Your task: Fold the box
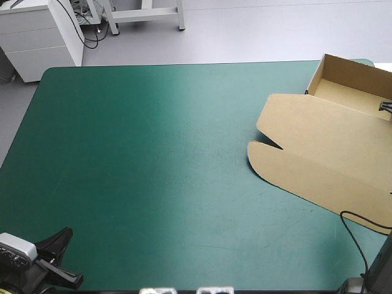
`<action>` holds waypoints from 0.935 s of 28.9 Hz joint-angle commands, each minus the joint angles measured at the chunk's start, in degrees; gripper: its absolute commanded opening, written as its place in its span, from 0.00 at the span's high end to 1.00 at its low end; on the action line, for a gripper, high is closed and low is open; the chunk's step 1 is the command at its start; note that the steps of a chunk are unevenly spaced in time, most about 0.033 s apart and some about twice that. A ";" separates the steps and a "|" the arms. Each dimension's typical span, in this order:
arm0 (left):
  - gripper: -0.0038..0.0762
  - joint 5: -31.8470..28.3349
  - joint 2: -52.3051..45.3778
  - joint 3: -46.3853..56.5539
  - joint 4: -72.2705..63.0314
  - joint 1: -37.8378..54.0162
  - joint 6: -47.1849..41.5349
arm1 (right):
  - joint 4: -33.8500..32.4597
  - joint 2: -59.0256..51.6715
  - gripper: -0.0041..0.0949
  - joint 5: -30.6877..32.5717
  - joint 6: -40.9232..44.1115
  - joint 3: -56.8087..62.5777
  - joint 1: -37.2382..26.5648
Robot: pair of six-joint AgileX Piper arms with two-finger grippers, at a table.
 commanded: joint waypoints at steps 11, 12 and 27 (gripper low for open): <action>0.96 -3.90 0.81 -1.19 0.10 -0.47 -0.47 | 10.06 -23.40 0.36 0.23 -0.68 -2.26 -0.32; 0.96 -3.90 0.81 -1.19 -0.01 -0.47 -0.47 | 12.57 -25.56 0.47 0.23 -2.08 -2.11 -0.32; 0.96 -3.79 0.81 -1.19 -0.14 -0.47 -0.47 | 32.50 -52.15 0.96 -1.12 -15.19 18.58 11.44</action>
